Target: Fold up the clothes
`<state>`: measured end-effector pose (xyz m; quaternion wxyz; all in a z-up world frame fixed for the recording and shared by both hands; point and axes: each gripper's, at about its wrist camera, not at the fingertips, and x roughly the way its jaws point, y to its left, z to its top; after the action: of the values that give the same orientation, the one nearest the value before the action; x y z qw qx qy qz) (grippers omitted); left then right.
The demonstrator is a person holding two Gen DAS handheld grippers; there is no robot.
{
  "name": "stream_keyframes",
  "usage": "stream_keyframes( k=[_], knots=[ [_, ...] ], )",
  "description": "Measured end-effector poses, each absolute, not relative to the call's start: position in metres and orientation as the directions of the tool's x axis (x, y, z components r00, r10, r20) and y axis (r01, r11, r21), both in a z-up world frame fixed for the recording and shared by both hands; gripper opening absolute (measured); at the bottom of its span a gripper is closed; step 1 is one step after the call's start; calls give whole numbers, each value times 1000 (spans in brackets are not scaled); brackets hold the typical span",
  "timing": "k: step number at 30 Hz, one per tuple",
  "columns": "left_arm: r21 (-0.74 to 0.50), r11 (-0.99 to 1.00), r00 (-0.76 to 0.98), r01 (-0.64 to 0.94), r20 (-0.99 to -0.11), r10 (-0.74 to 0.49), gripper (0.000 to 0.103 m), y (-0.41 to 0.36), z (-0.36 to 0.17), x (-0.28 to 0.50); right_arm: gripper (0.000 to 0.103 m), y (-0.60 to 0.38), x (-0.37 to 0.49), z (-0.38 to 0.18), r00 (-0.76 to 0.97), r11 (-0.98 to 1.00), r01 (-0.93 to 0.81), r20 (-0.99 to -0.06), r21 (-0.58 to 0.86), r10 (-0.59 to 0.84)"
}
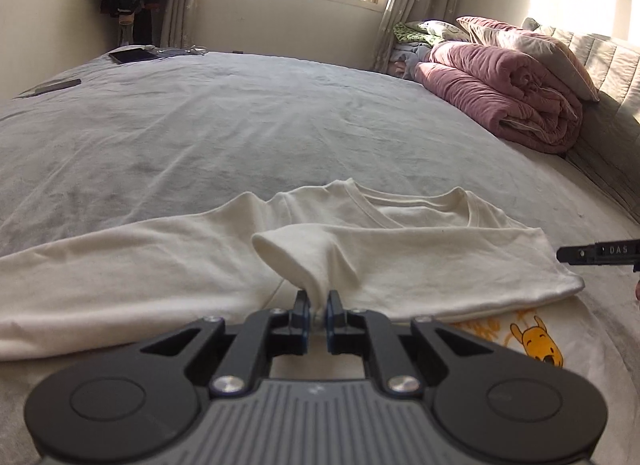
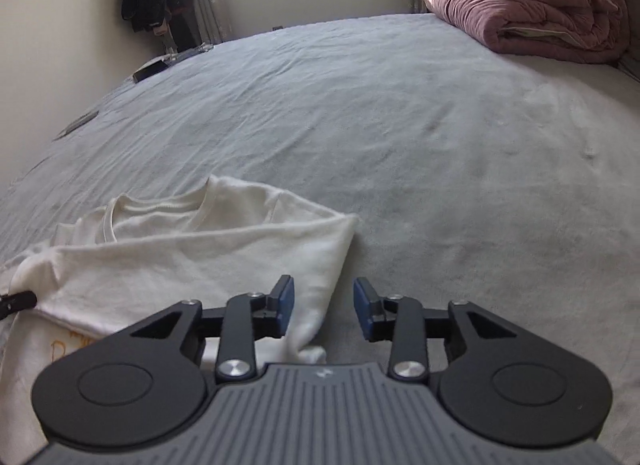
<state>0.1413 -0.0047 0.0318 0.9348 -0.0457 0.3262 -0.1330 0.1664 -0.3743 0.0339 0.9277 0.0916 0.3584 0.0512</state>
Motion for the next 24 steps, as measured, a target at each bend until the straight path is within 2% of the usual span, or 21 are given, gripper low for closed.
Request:
stream_keyframes(
  k=[1,2,5,6,7,8,9,11,15,19,20,22,24],
  knots=[
    [-179,959,751,219,-597,-283,8,-4,32,142,49,-378,177,36,738,969,-17,-651,246,178],
    [-187,958,750,219,-596,-288,8,-2,33,143,50,-383,188,35,729,960,11,-660,280,184],
    [-234,949,733,211,-604,-312,10,4,32,147,50,-388,217,23,685,949,91,-710,303,161],
    [-237,948,739,212,-596,-314,18,4,33,146,46,-384,219,22,688,961,84,-713,263,136],
    [-239,947,745,213,-587,-316,25,4,34,144,14,-380,221,21,692,972,75,-714,222,110],
    [-242,946,751,215,-579,-318,25,4,36,142,5,-374,221,21,697,981,45,-710,190,105],
    [-244,945,756,216,-570,-320,24,4,37,141,4,-368,219,24,722,989,13,-686,145,92],
    [-249,943,767,219,-553,-324,11,4,39,137,4,-358,215,30,771,998,-47,-633,52,69],
    [-259,939,788,224,-518,-331,8,4,44,130,4,-341,210,38,852,984,-152,-516,-90,85],
    [-266,936,809,231,-482,-337,7,4,49,124,4,-331,224,5,809,951,-180,-588,-253,-4],
    [-241,941,814,238,-479,-329,7,1,49,122,4,-331,222,-2,814,943,-179,-581,-280,-18],
    [-203,949,800,240,-513,-312,8,-4,40,126,4,-335,218,0,819,956,-150,-574,-254,-24],
    [-169,956,785,241,-545,-294,8,-9,32,131,11,-348,214,10,808,981,-108,-589,-164,-10]
  ],
)
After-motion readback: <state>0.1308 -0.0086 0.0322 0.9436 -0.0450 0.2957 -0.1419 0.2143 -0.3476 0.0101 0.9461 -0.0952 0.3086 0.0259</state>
